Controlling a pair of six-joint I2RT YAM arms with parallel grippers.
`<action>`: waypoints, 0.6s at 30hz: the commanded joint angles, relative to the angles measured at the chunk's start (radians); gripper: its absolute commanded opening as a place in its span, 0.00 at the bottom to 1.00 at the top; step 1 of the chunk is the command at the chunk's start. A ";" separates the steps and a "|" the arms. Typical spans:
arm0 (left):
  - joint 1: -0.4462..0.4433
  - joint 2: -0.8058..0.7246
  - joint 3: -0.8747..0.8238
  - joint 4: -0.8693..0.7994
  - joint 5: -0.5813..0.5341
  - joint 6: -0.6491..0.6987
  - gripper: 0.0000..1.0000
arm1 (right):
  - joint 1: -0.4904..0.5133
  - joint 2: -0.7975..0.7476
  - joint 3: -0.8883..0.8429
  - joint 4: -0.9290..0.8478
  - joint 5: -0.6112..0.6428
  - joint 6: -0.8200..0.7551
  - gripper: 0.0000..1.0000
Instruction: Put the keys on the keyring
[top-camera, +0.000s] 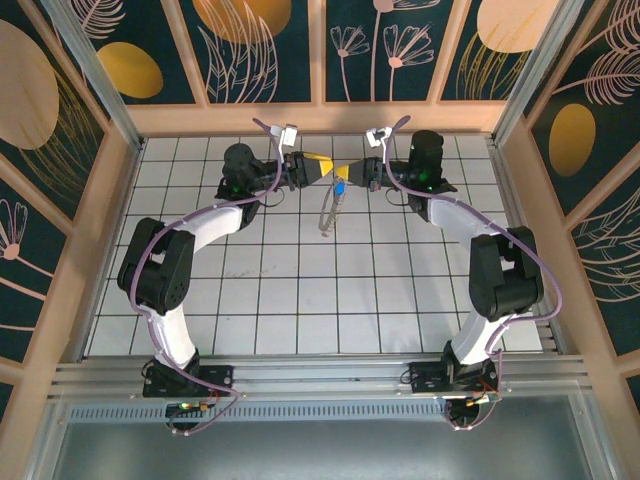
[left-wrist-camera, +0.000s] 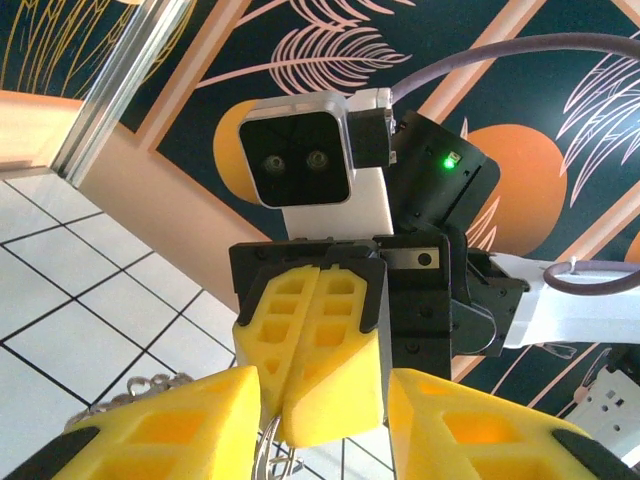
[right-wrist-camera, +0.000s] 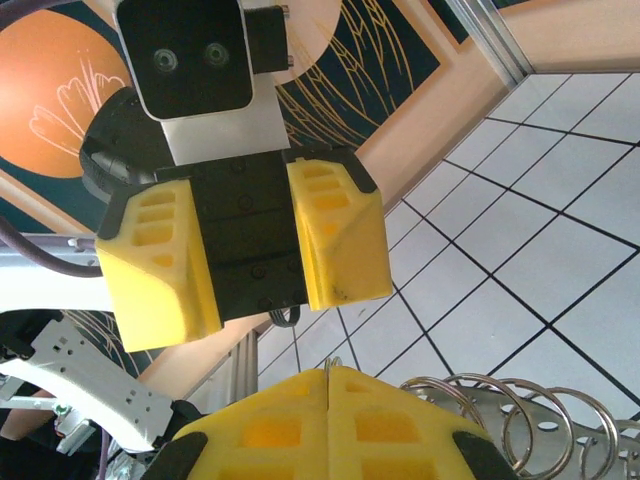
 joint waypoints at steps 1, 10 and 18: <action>-0.005 0.024 -0.011 0.058 0.029 -0.023 0.38 | 0.001 -0.020 0.002 0.077 -0.014 0.012 0.00; -0.025 0.034 0.000 0.047 0.062 -0.015 0.37 | 0.002 -0.021 0.001 0.085 -0.009 0.015 0.00; -0.032 0.017 -0.008 0.052 0.060 -0.006 0.27 | -0.005 -0.016 -0.008 0.086 -0.003 0.016 0.00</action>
